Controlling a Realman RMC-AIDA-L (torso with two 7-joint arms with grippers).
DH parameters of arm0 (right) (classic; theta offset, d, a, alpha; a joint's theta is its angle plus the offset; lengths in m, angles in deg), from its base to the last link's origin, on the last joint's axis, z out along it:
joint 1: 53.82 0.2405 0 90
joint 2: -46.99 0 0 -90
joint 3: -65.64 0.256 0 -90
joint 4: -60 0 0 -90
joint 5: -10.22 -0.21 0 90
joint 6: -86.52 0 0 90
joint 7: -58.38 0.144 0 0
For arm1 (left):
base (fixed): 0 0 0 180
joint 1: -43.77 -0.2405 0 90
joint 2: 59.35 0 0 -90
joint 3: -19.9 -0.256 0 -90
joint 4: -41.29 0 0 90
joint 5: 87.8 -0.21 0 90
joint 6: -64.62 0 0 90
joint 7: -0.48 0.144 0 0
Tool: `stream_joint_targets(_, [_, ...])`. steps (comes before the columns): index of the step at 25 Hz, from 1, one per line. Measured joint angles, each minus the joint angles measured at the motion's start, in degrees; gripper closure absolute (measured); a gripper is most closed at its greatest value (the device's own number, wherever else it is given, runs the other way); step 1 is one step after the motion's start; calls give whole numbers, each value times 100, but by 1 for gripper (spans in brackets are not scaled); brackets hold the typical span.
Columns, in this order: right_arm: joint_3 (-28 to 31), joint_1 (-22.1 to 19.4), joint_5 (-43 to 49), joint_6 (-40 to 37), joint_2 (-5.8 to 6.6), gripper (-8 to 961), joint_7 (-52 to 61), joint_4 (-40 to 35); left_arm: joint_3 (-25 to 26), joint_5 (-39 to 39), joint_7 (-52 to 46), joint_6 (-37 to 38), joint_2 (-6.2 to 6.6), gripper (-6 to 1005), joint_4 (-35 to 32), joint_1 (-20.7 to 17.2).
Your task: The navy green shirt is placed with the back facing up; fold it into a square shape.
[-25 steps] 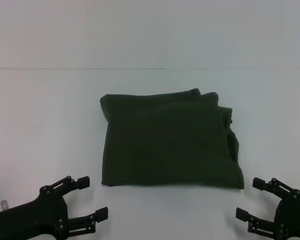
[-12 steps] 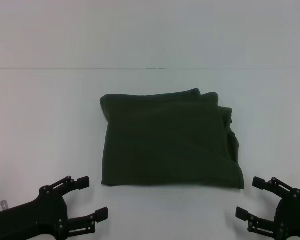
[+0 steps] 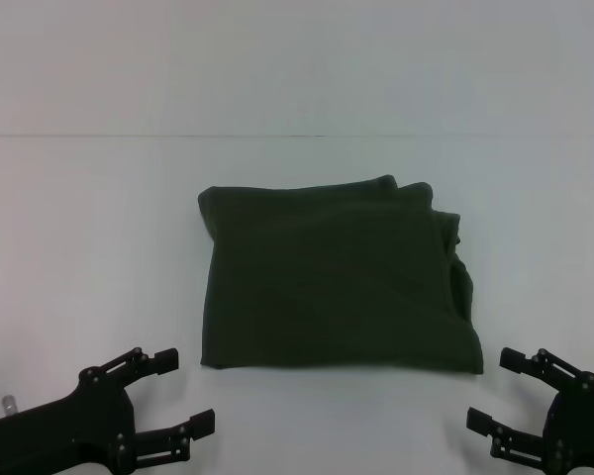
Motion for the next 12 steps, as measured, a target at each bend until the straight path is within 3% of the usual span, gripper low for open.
stream_joint_targets(12, [8, 14, 0, -34, 0, 24, -10, 0, 0, 8, -4, 15, -12, 52, 0, 0])
